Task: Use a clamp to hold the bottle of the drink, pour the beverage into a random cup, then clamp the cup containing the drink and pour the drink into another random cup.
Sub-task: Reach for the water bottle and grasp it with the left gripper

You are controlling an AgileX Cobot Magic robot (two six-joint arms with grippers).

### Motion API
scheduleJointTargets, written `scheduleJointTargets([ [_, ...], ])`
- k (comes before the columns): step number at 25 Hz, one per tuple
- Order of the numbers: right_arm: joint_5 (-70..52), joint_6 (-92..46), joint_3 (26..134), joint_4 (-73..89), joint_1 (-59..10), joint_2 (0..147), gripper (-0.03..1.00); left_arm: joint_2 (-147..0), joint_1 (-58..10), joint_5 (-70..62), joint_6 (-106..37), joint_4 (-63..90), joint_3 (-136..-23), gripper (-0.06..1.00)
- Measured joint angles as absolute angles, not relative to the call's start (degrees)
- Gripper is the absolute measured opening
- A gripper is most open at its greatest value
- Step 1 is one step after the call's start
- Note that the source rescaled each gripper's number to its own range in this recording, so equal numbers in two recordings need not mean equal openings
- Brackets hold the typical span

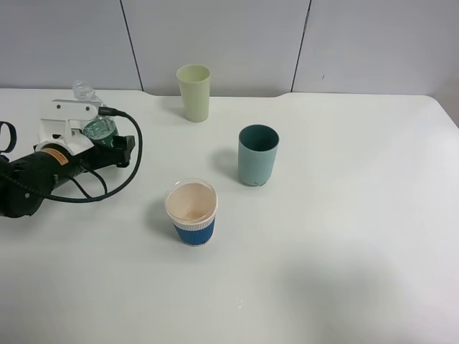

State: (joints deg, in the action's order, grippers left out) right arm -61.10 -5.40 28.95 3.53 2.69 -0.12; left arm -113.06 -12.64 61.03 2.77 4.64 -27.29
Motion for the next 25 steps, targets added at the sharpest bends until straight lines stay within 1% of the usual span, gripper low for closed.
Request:
scheduleJointTargets([
  [7, -61.1, -5.4, 29.0, 3.5, 2.7, -0.1, 1.0, -115.2, -11.7, 61.1, 2.8, 3.8, -30.5, 0.99],
  [8, -61.1, -5.4, 29.0, 3.5, 2.7, -0.1, 1.0, -115.2, -11.7, 61.1, 2.8, 3.8, -30.5, 0.98],
  [9, -61.1, -5.4, 29.0, 3.5, 2.7, -0.1, 1.0, -115.2, -11.7, 61.1, 2.8, 3.8, -30.5, 0.93],
  [10, -61.1, -5.4, 29.0, 3.5, 2.7, -0.1, 1.0, -115.2, -11.7, 61.1, 2.8, 3.8, -30.5, 0.83],
  [11, -61.1, -5.4, 29.0, 3.5, 2.7, -0.1, 1.0, -115.2, -11.7, 61.1, 2.8, 3.8, -30.5, 0.67],
  [13, -61.1, -5.4, 29.0, 3.5, 2.7, -0.1, 1.0, -115.2, -11.6, 61.2, 2.8, 4.0, -30.5, 0.2],
  [14, -61.1, -5.4, 29.0, 3.5, 2.7, -0.1, 1.0, -115.2, -11.6, 61.2, 2.8, 3.9, -30.5, 0.02],
  [15, -61.1, -5.4, 29.0, 3.5, 2.7, -0.1, 1.0, -115.2, -11.6, 61.2, 2.8, 3.9, -30.5, 0.0],
  [18, -61.1, -5.4, 29.0, 3.5, 2.7, -0.1, 1.0, -115.2, -11.6, 61.2, 2.8, 3.9, -30.5, 0.03],
  [25, -61.1, -5.4, 29.0, 3.5, 2.7, -0.1, 1.0, -114.9, -11.6, 60.7, 2.2, 3.9, -30.5, 0.03],
])
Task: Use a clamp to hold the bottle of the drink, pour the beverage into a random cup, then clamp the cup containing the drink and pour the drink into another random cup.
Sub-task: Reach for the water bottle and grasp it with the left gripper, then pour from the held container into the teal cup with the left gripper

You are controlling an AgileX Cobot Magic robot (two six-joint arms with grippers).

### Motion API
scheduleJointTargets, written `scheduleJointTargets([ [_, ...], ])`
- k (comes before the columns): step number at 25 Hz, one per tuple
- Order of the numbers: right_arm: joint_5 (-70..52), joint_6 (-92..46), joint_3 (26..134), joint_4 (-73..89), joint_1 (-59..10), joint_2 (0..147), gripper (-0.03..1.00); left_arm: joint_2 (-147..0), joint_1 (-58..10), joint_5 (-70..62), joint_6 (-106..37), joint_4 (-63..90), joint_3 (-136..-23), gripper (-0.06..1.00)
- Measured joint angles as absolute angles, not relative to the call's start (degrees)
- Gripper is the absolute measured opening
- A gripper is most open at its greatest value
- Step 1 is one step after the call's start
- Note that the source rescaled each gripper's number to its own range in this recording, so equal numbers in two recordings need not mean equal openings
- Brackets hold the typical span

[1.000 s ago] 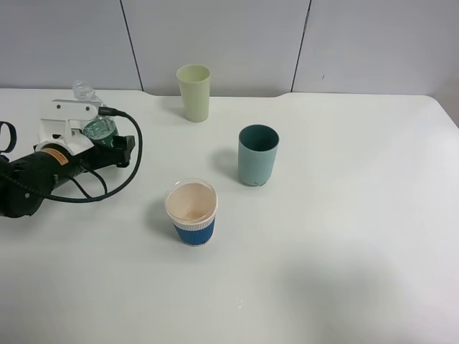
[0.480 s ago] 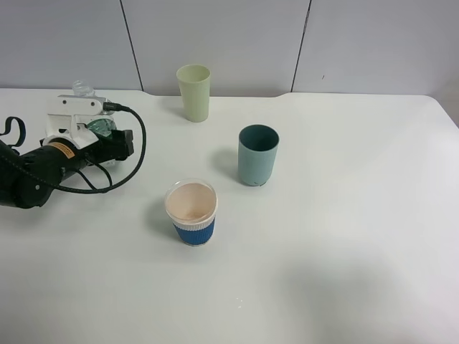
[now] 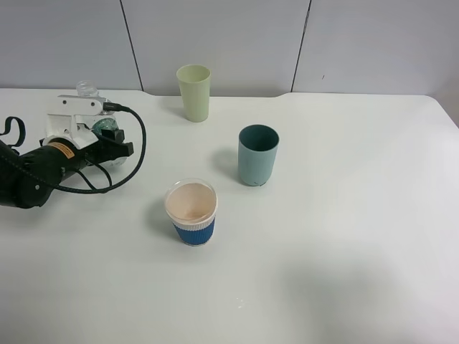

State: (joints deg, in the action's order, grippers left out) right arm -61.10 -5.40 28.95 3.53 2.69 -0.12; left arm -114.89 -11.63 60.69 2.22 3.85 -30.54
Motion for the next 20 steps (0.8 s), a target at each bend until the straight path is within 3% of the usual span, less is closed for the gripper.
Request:
scheduleJointTargets([
  [12, -61.1, -5.4, 29.0, 3.5, 2.7, -0.1, 1.0, -102.2, -11.7, 50.6, 0.3, 5.1, -30.4, 0.03],
  [20, -61.1, -5.4, 29.0, 3.5, 2.7, -0.1, 1.0, -92.7, -12.8, 40.3, -9.8, 15.4, -30.4, 0.03],
])
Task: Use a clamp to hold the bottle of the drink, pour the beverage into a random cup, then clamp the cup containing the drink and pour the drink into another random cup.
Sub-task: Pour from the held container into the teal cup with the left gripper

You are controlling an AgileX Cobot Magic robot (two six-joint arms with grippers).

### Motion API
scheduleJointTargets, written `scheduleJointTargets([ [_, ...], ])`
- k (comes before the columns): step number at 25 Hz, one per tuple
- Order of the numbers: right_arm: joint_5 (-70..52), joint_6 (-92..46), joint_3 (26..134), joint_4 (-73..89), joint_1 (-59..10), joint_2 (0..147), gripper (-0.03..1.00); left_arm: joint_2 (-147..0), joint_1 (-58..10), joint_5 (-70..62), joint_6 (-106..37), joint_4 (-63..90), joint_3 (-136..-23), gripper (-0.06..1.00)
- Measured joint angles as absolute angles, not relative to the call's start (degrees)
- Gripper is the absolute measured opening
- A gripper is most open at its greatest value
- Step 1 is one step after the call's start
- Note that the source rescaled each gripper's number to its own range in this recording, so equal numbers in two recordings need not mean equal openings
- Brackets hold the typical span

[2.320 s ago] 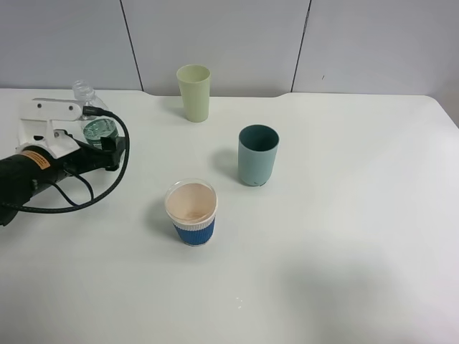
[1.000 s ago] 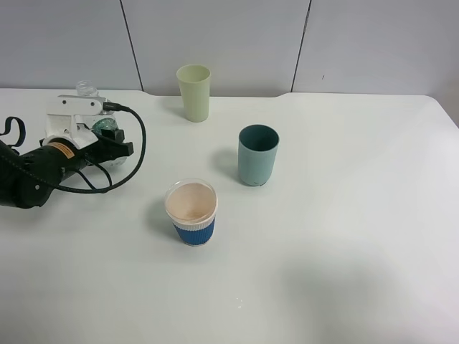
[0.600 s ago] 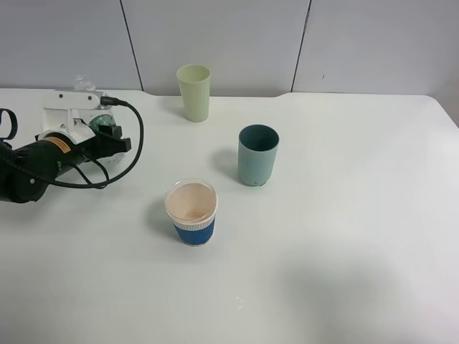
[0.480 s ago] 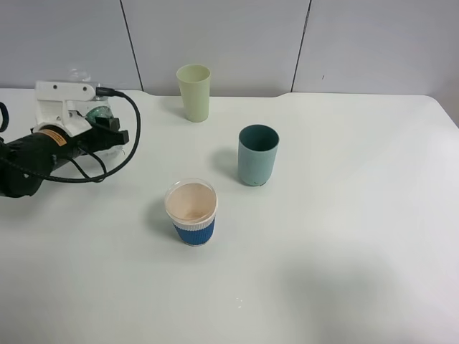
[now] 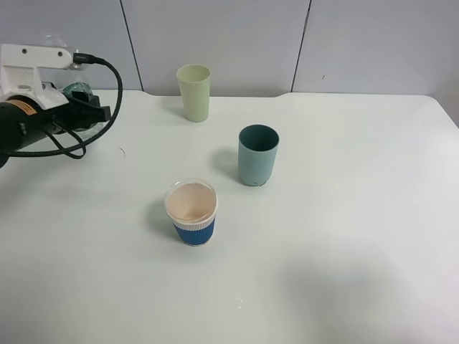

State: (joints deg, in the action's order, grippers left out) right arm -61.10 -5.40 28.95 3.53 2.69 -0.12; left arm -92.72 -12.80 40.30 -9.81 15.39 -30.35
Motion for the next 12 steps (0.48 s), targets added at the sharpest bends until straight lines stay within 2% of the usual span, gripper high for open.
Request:
scheduleJointTargets([
  [12, -61.1, -5.4, 29.0, 3.5, 2.7, -0.1, 1.0, -86.8, -29.9, 38.9, -52.3, 53.0, -33.4, 0.03],
])
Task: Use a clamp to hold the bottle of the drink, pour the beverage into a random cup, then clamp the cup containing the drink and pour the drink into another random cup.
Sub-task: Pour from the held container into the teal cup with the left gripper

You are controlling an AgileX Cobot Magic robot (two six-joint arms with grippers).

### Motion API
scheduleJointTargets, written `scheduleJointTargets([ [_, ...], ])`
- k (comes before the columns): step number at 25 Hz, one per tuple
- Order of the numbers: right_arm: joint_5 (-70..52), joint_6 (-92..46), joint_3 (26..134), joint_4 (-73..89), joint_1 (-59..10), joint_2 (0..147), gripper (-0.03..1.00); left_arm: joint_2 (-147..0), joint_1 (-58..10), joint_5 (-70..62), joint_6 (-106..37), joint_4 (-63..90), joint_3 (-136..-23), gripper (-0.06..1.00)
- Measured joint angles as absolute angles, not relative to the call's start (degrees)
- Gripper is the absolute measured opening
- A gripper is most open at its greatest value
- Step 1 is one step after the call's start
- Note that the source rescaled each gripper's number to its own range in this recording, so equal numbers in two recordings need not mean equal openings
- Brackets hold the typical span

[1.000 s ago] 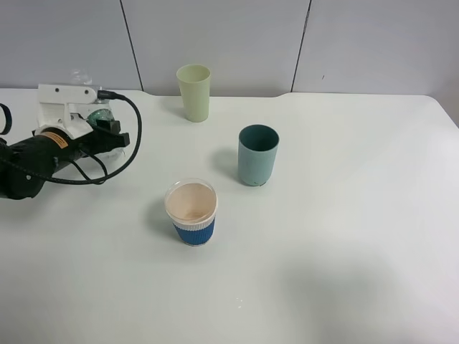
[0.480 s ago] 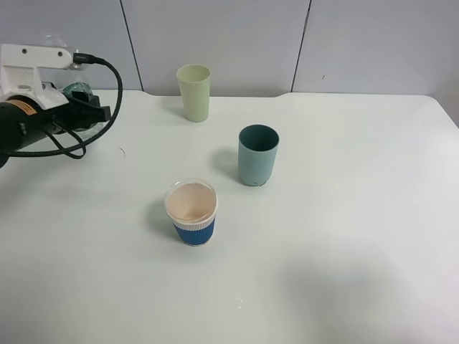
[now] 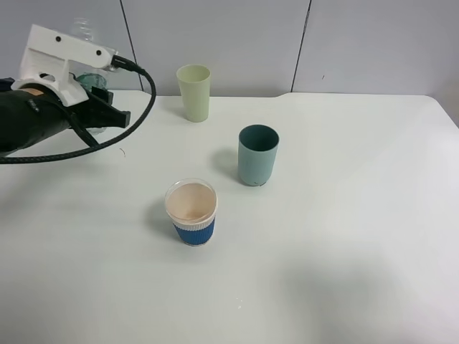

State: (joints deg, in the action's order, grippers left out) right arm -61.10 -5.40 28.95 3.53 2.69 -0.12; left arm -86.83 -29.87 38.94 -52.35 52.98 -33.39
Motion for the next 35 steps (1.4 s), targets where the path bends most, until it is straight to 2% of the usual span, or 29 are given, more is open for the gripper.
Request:
scheduleJointTargets([
  [7, -61.1, -5.4, 29.0, 3.5, 2.7, -0.1, 1.0, -86.8, -37.0, 39.0, -71.3, 66.4, -39.0, 0.03],
  [16, -61.1, -5.4, 29.0, 3.5, 2.7, -0.1, 1.0, -90.4, -41.3, 40.0, -94.8, 81.6, -46.3, 0.03],
  [35, -61.1, -5.4, 29.0, 3.5, 2.7, -0.1, 1.0, -106.8, -48.1, 43.2, -123.6, 95.7, -62.2, 0.03],
])
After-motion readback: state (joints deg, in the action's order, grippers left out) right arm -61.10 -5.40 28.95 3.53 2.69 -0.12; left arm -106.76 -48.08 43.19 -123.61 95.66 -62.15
